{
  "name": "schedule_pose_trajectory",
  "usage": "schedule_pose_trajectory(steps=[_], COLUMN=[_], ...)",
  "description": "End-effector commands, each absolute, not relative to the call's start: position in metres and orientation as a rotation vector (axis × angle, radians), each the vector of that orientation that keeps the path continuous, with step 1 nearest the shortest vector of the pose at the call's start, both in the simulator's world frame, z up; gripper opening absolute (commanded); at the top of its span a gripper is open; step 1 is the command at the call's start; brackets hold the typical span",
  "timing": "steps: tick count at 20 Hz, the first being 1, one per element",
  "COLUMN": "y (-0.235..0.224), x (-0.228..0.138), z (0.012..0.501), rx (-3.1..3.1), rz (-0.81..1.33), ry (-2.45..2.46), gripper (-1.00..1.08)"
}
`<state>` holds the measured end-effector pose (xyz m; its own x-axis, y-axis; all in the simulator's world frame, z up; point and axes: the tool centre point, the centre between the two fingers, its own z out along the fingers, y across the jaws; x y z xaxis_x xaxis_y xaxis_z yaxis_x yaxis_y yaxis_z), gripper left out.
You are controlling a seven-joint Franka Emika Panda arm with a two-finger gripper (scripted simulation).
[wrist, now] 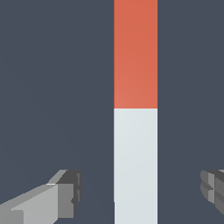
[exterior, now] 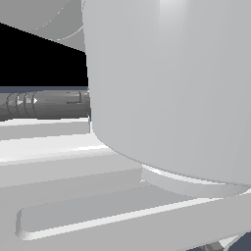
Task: Insert the peg into the horizontal hole in a box.
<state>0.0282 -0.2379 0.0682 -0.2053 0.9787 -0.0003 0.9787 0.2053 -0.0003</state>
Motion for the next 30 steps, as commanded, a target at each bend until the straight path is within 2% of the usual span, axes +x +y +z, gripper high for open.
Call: schedule_pose_trajectory(steps=[1,10,16,17,30], y=[-0.238,-0.237,-0.238,-0.238,-0.235], x=[0.028,0.028,0.029,0.029,0.029], z=[0.065,0.025,0.019,0.019,0.020], rx=[1.980,1.978,1.978,1.978,1.980], rz=[-0.001,0.000,0.000,0.000,0.000], ry=[2.439,2.440,2.440,2.440,2.440], gripper=[1.00,1.00,1.00,-1.00,-1.00])
